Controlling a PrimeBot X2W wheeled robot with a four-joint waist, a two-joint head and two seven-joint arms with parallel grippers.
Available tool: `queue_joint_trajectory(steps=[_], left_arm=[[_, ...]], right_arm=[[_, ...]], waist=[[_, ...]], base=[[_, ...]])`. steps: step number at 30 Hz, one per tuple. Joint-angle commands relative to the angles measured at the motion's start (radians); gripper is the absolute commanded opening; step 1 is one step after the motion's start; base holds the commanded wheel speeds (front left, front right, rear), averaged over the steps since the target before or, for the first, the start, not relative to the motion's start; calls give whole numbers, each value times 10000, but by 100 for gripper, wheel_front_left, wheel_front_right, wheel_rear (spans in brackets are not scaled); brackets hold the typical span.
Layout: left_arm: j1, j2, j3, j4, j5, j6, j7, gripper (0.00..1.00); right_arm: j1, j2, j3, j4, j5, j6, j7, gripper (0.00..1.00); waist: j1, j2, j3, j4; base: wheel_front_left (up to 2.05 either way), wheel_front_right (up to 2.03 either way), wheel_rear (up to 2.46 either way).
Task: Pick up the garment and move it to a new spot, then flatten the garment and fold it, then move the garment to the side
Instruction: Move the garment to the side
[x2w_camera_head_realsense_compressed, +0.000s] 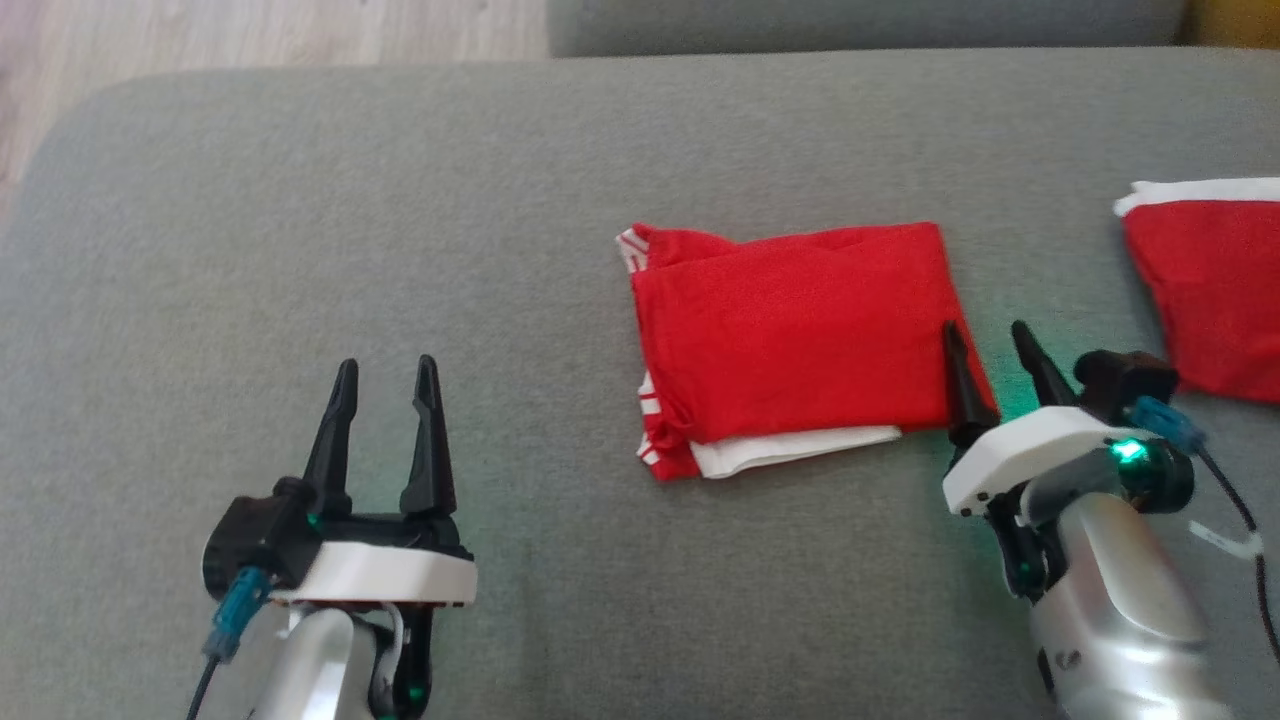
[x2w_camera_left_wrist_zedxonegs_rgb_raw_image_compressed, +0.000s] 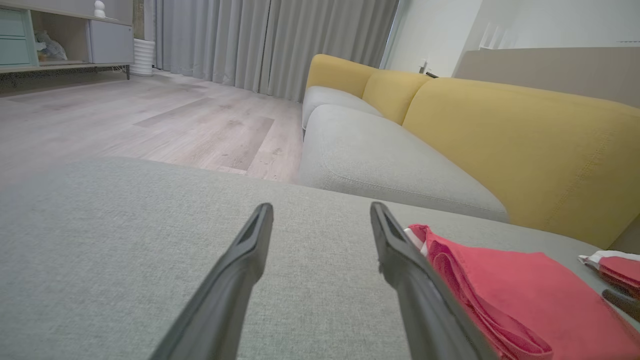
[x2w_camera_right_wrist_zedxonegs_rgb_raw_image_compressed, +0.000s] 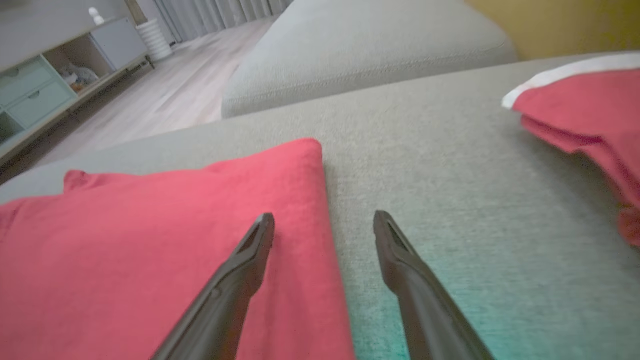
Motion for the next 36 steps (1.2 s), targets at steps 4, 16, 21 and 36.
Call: queue_joint_trajectory(steps=[4, 16, 21, 36], left_arm=[[-433, 66, 168, -221, 2, -5, -51, 100], [-516, 66, 83, -209, -92, 86, -51, 100], [-431, 66, 107, -196, -107, 120, -51, 100], [-259, 66, 81, -521, -110, 161, -51, 100]], right_arm=[[-880, 3, 261, 886, -142, -7, 150, 100], [-1953, 3, 1029, 3464, -381, -7, 1045, 0], [-2193, -116, 1178, 3702, -526, -7, 571, 0], [-2486, -2025, 2521, 2570, -2029, -7, 8, 0]], waist=[[-1, 0, 250, 331], [-1, 0, 187, 443], [-1, 0, -36, 363], [-1, 0, -704, -794]], base=[[0, 0, 0], [0, 0, 0], [0, 0, 0], [0, 0, 0]])
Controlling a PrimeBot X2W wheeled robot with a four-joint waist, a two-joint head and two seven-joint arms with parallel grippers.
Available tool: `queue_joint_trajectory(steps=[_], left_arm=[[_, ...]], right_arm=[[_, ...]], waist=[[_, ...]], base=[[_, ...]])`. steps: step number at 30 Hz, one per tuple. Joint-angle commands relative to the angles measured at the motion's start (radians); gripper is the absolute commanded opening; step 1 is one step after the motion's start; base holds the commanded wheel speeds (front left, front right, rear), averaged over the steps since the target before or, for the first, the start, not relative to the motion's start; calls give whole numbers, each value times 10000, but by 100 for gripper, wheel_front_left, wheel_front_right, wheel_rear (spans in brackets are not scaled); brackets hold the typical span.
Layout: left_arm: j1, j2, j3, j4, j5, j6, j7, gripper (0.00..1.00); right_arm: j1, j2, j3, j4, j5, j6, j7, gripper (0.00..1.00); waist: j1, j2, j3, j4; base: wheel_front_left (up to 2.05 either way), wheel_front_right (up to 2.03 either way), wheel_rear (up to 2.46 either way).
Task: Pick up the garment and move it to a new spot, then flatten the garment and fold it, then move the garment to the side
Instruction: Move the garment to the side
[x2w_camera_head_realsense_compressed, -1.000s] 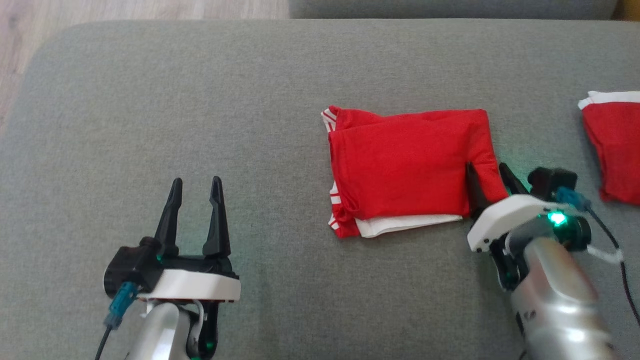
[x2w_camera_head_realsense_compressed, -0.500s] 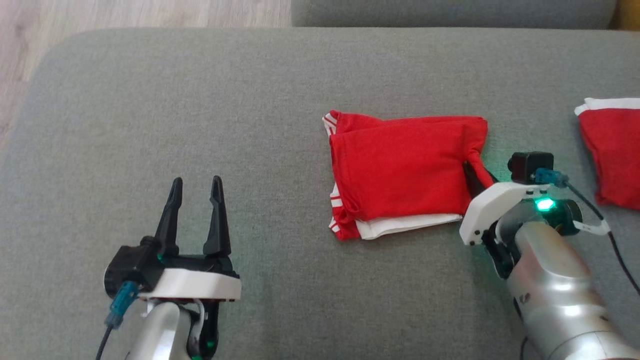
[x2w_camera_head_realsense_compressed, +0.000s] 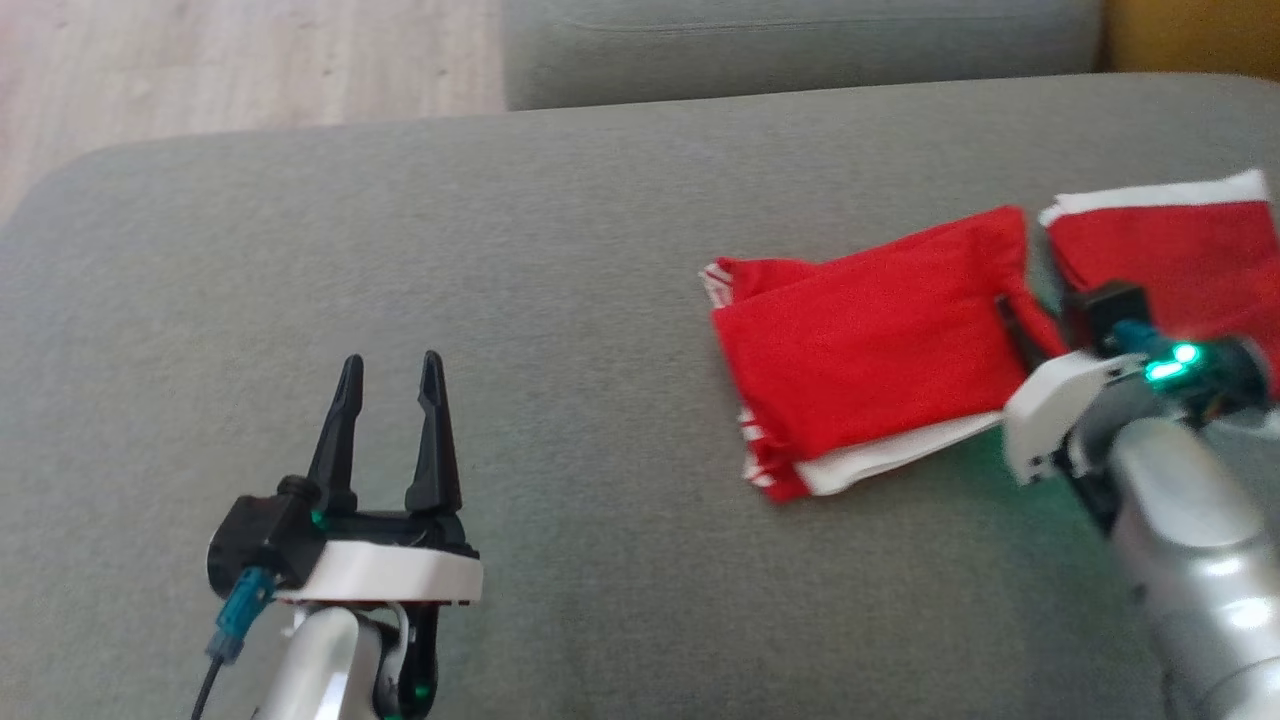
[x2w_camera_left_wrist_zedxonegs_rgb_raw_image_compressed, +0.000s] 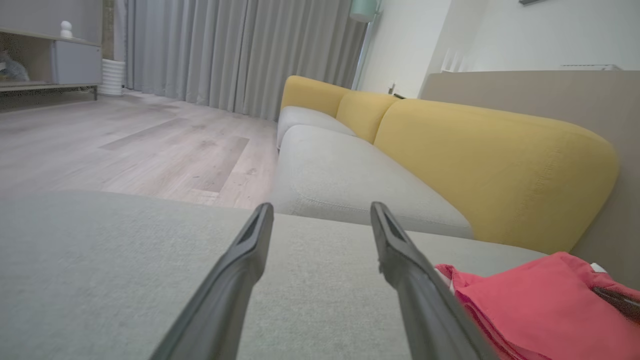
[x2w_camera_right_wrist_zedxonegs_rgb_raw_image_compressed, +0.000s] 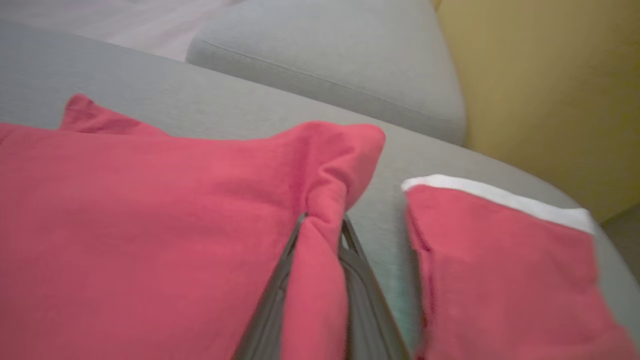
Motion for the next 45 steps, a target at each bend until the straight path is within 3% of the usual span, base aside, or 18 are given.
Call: queue_joint_trajectory(steps=[1, 9, 16, 22, 30, 32, 40, 45], left_arm=[[-284, 64, 223, -398, -8, 57, -51, 100], [-488, 64, 94, -482, 68, 44, -51, 100], [-689, 64, 100, -414, 166, -60, -51, 100], [-842, 64, 127, -375, 189, -144, -51, 100], [-946, 64, 162, -324, 211, -205, -51, 100], [-965, 64, 186, -295, 208, -215, -51, 100], [-894, 64, 303, -214, 101, -193, -51, 100], [-636, 64, 438, -271, -6, -123, -51, 100]], right_arm=[[-298, -397, 227, -499, -39, -7, 65, 0], [-712, -2230, 375, -1574, 38, -7, 723, 0], [-839, -3518, -481, -1863, -150, -7, 1249, 0], [-888, -3843, -1576, -1773, -588, -7, 1461, 0], [-786, -3542, -2656, -1863, -1188, -7, 1693, 0], [-749, -3409, -2914, -1895, -1236, -7, 1714, 100], [-756, -2786, -3334, -2886, -1611, -7, 1537, 100], [-624, -1660, -3340, -4243, -1370, -7, 1207, 100]], waist=[[1, 0, 26, -275], [1, 0, 574, -663], [1, 0, 1135, -682], [1, 0, 1416, -630], [1, 0, 1602, -581], [1, 0, 1608, -574], [1, 0, 1074, -611], [1, 0, 237, -560]], base=[[0, 0, 0], [0, 0, 0], [0, 0, 0], [0, 0, 0], [0, 0, 0], [0, 0, 0], [0, 0, 0], [0, 0, 0]])
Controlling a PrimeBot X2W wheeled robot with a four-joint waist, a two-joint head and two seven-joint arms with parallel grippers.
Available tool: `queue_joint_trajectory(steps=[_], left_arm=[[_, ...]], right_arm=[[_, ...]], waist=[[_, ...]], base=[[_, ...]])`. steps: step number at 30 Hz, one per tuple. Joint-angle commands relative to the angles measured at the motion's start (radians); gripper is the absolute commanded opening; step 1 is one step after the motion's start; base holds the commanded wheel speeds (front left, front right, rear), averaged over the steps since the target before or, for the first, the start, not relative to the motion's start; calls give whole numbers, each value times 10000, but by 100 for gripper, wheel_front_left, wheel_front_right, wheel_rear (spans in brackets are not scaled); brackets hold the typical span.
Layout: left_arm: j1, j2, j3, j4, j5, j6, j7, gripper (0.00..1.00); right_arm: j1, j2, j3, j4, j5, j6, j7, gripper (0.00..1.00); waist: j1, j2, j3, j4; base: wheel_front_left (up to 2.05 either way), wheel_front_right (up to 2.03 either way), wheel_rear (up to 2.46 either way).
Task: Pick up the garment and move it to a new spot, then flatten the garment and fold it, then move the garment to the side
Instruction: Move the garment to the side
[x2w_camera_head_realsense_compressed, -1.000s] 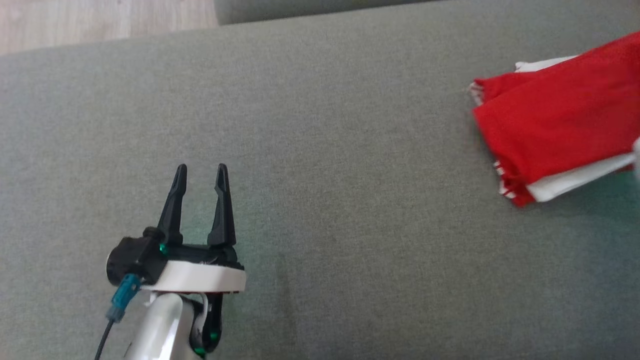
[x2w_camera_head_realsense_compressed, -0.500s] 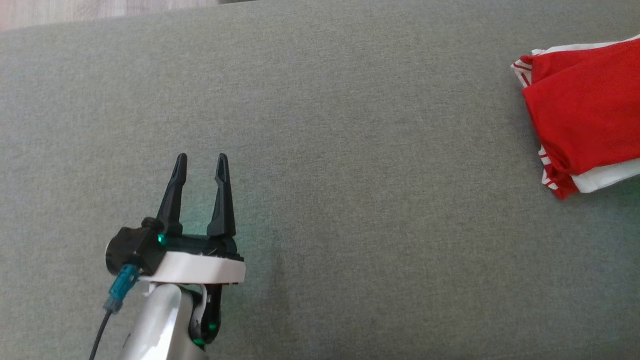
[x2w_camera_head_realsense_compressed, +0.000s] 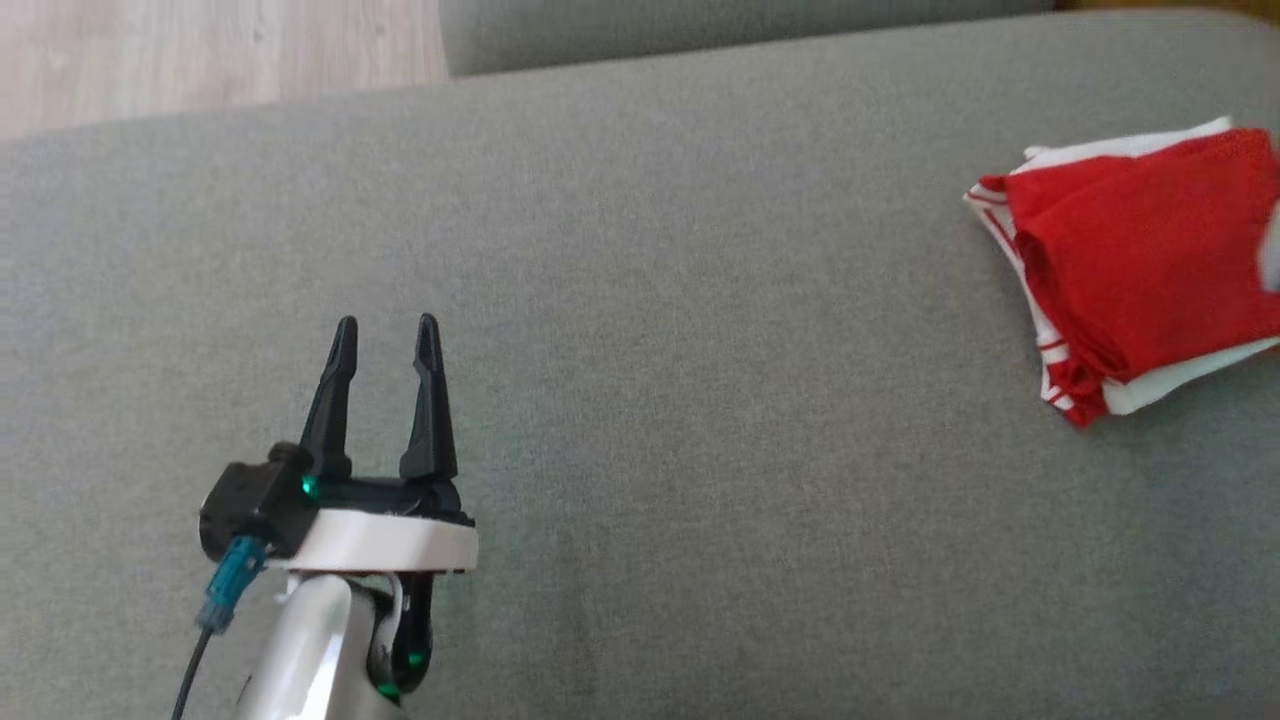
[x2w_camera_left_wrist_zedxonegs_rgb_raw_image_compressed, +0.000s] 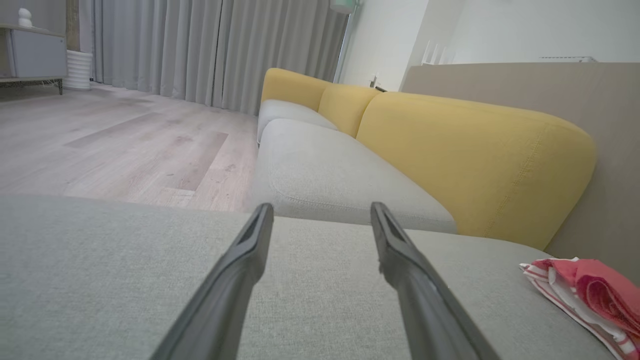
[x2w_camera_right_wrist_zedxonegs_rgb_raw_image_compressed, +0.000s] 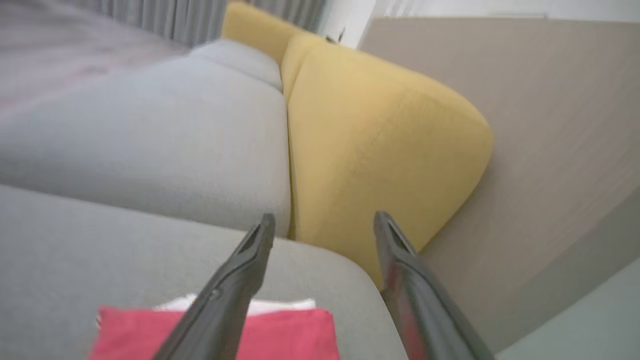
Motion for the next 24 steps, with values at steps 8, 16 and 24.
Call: queue_joint_trajectory(steps=[8, 16, 24], left_arm=[[432, 66, 652, -574, -203, 230, -51, 100], [1083, 66, 743, -732, -231, 314, -51, 100], [1583, 66, 822, -527, -117, 520, -51, 100]], right_arm=[[1023, 2004, -257, -2301, 1274, -7, -877, 100], [3481, 3444, 197, -3419, 2398, -7, -1682, 100], [5669, 3484, 649, -3203, 3615, -7, -2555, 100]], waist=[[1, 0, -1167, 224], [1, 0, -1586, 488], [1, 0, -1676, 641]], base=[[0, 0, 0], [0, 0, 0], [0, 0, 0]])
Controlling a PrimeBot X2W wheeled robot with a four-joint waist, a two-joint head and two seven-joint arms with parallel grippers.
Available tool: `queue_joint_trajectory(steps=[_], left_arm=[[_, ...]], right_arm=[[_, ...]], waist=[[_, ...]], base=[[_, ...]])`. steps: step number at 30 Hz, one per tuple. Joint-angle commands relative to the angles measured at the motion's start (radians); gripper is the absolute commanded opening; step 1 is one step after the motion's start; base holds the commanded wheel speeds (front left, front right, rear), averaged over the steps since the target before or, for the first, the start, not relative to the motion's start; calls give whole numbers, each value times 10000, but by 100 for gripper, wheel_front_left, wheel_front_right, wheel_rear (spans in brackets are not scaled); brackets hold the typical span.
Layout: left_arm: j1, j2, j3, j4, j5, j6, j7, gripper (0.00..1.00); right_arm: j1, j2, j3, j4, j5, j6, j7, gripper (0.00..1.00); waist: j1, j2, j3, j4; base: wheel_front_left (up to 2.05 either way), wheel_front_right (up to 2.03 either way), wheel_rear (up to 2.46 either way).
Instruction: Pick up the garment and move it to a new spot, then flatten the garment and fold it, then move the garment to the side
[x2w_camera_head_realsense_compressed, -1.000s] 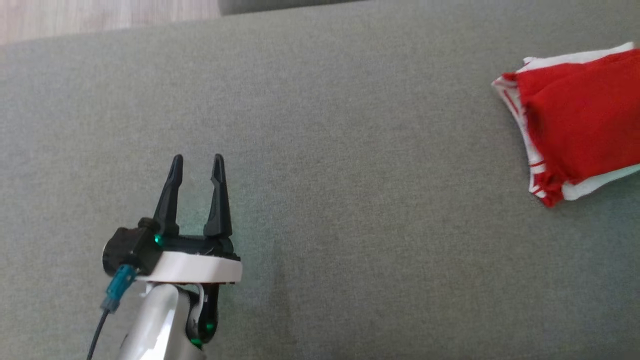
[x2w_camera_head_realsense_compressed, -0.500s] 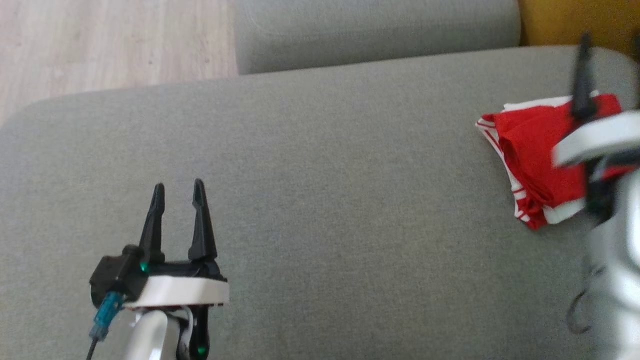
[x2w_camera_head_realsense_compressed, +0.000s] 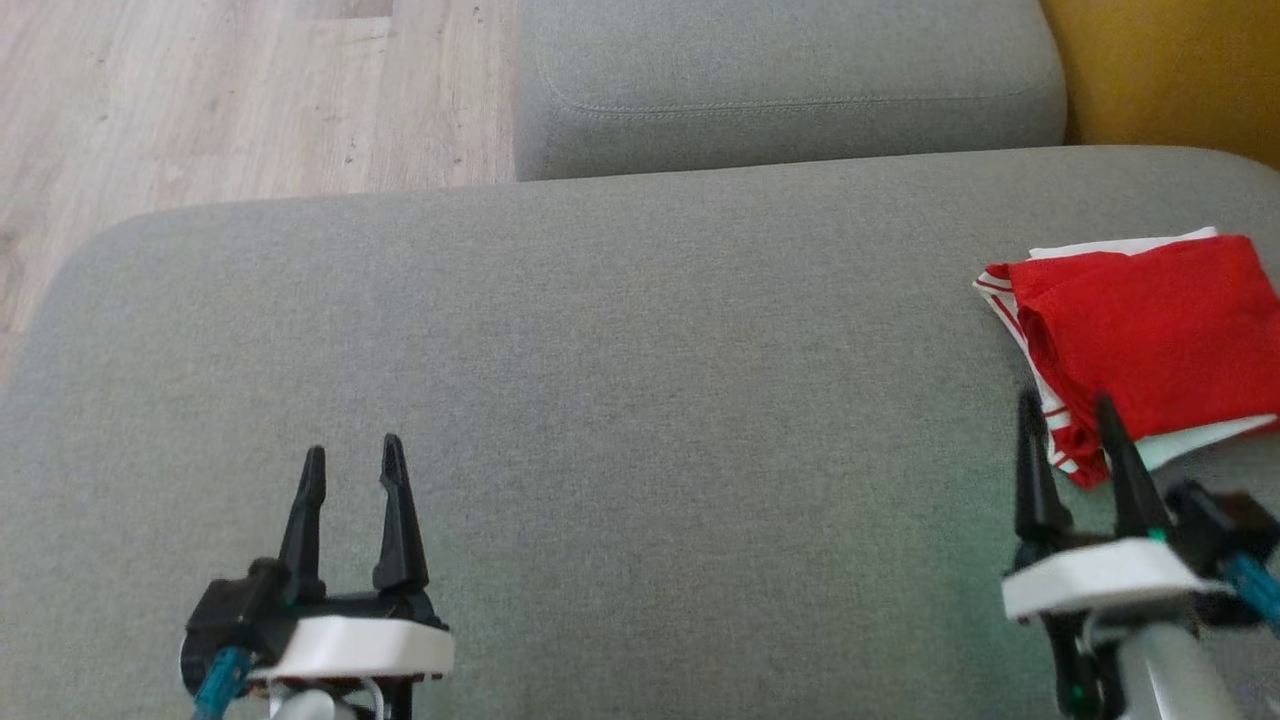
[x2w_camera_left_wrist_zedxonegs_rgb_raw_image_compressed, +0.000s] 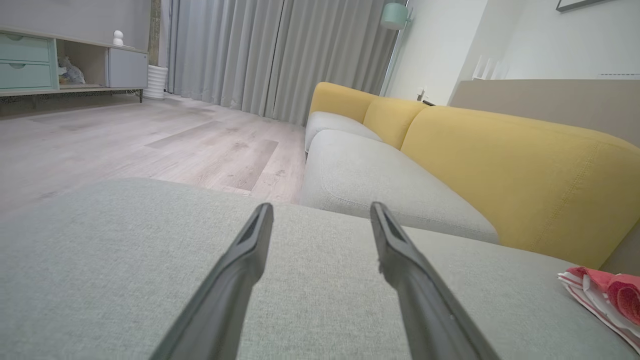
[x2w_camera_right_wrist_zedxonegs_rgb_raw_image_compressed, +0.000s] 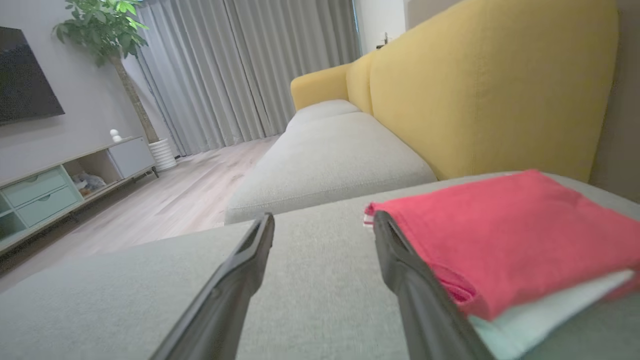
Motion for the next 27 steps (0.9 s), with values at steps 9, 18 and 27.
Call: queue_joint_trajectory(steps=[9, 18, 27], left_arm=[[-90, 56, 416, -245, 51, -9, -51, 100], [-111, 56, 383, -255, 70, 3, -51, 100], [-159, 56, 367, -341, 134, 136, -51, 100]], right_arm=[[447, -58, 246, -689, -41, -7, -212, 100], [517, -57, 397, -950, -203, -7, -214, 100], [517, -57, 451, -1078, -281, -7, -215, 100]], waist=[[1, -1, -6, 17], [1, -1, -12, -75], [1, -1, -4, -87]], base=[[0, 0, 0], [0, 0, 0], [0, 0, 0]])
